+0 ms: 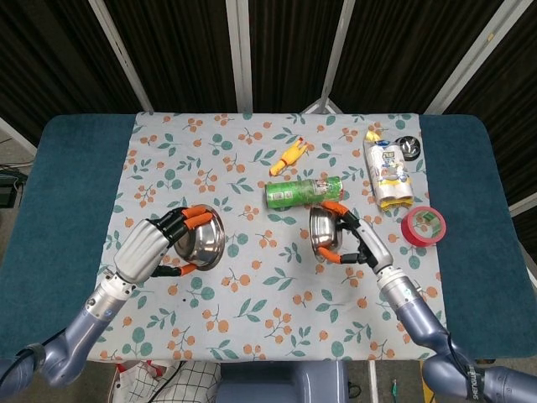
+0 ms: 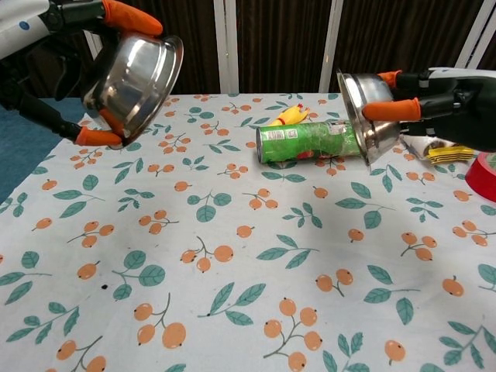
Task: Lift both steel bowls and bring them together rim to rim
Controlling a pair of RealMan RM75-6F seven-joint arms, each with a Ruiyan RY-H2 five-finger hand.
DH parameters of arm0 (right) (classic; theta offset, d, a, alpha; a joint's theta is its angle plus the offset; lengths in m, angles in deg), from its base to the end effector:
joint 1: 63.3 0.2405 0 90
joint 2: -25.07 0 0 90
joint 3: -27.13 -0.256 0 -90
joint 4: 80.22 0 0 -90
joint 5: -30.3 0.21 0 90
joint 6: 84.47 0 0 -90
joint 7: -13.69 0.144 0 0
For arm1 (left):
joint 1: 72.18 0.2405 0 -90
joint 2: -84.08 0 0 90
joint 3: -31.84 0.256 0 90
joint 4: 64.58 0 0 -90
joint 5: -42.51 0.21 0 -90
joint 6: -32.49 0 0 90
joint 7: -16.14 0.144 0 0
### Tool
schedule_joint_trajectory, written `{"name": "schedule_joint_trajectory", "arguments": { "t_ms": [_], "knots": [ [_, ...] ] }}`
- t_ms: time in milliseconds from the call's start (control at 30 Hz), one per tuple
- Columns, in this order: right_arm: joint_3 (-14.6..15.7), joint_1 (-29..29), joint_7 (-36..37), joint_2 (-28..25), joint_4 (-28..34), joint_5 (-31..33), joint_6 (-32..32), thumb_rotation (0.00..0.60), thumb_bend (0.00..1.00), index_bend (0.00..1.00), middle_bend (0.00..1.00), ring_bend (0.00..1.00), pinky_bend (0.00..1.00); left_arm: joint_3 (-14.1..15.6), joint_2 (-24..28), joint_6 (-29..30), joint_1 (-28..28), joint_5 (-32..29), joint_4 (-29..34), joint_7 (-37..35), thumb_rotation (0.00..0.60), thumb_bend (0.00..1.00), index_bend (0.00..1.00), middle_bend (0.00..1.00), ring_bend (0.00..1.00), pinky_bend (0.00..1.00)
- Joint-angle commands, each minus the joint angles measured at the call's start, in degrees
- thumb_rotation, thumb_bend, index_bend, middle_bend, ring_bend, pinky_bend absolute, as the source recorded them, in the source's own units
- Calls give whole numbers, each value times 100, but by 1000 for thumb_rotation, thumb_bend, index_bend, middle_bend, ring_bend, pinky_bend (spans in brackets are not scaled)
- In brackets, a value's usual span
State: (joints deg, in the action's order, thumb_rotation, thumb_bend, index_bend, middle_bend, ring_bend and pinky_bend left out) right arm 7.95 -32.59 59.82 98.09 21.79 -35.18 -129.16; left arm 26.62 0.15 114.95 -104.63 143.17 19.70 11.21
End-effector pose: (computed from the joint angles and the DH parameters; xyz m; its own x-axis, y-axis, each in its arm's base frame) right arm -0.1606 -0.3167 0.0533 -0.6705 -0.4483 0.5911 -0.7156 0.1804 -0.6748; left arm -0.1450 0.2826 0.0518 0.1502 -0.0317 0.9881 0.7319 -0.6684 -0.1327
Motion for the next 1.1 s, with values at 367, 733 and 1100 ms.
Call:
{"name": "schedule_joint_trajectory", "arguments": {
  "t_ms": [367,733,1100],
  "knots": [
    [-589,451,1214,-189,496,836,1567,600,408,929,874,922,1000,-35,-479,-45,-229,143,-411,104,600,308,453,600,518,707],
    [-544,958,536,61,1079,1755,1251,600,411,929,874,922,1000,46,-705,-107,-371,258,-425,75,600,308,454,602,518,706],
    [-448,1371,-184,148,1703,2700,758,600,411,929,874,922,1000,39,-903,-177,-491,266,-412,256,600,308,455,605,518,707]
  ]
}}
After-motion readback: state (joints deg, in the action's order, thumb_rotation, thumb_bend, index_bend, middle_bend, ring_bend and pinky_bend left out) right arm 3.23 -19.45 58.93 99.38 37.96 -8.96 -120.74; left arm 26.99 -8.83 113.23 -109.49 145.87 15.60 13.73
